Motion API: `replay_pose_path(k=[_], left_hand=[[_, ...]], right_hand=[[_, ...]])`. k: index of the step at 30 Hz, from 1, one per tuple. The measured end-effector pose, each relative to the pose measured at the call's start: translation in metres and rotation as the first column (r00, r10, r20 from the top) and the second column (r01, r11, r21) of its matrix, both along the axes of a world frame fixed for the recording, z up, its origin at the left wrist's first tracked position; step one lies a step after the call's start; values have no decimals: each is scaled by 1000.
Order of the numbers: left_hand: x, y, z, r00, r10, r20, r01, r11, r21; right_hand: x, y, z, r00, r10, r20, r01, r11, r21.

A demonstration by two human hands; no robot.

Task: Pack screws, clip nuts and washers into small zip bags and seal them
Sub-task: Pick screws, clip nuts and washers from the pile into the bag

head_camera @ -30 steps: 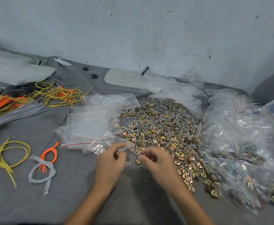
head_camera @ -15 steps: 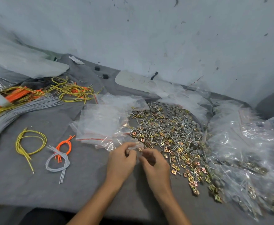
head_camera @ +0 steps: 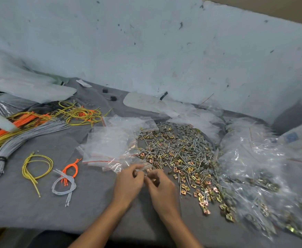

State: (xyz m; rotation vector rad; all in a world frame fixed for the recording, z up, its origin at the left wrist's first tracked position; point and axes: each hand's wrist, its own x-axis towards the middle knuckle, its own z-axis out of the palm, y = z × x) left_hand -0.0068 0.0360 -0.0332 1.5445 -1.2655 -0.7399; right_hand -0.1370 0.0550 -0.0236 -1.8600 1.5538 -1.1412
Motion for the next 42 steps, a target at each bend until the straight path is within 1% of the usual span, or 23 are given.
replay_pose_path(k=[4,6,9,10,12,15,17,19,22,23,25,26,27,29,31,33,35,36,38,40,42], left_hand=[[-3,1,1,999,12,48,-12,1000,3],[-3,-1,-1,996,30,82,-29,1000,-8],[-3,-2,-1,996,67,62,-66,998,-17],[-3,-1,0,995,79,58,-77,997,-29],[-5,2,4,993,97,63,-94,994,-53],[-6,5,5,991,111,75,-104,991,-85],[-6,6,5,991,106,82,-99,991,-86],[-6,6,5,992,94,88,-89,994,-65],[-6,6,5,988,87,127,-79,994,-71],[-5,5,4,986,77,147,-67,995,-73],[-5,4,2,982,43,184,-27,996,-85],[-5,3,1,979,29,203,-11,996,-93],[-4,3,0,977,22,211,-2,995,-97],[-4,3,-2,980,24,200,-6,996,-92],[-5,4,-4,981,20,191,-4,996,-84],[-5,4,-5,983,12,182,2,997,-75],[-6,3,-5,983,13,183,0,997,-72],[-6,2,-4,982,12,187,1,997,-72],[-7,0,-3,981,-6,193,18,998,-63],[-7,-1,-1,980,-21,196,32,998,-50],[-7,0,-1,986,-6,169,16,998,-57]], right_hand=[[-1,-1,-3,1000,-13,6,13,1000,22],[-1,-4,-7,1000,7,18,-8,999,32],[0,-6,-13,998,61,36,-63,996,59],[1,-7,-13,997,82,3,-82,994,68],[3,-8,-14,984,139,-109,-131,988,77],[5,-11,-16,950,183,-254,-177,983,47],[5,-10,-16,930,185,-319,-182,982,39],[5,-9,-17,916,194,-352,-188,981,51],[4,-9,-19,931,193,-309,-180,981,73],[4,-9,-19,948,180,-263,-168,983,68],[2,-8,-16,980,173,-97,-171,985,32],[-3,-8,-15,985,170,-43,-170,986,1],[-11,-9,-13,987,155,-38,-156,987,-28],[-38,-16,-4,987,96,-131,-105,992,-70],[-79,-32,10,966,-15,-256,-12,995,-103],[-122,-49,26,906,-155,-394,118,986,-117],[-157,-63,39,810,-247,-532,234,968,-93],[-170,-68,41,761,-259,-594,268,960,-76],[-182,-75,40,692,-219,-688,270,962,-35],[-184,-80,34,656,-150,-740,233,972,10],[-182,-84,28,623,-98,-776,208,977,43]])
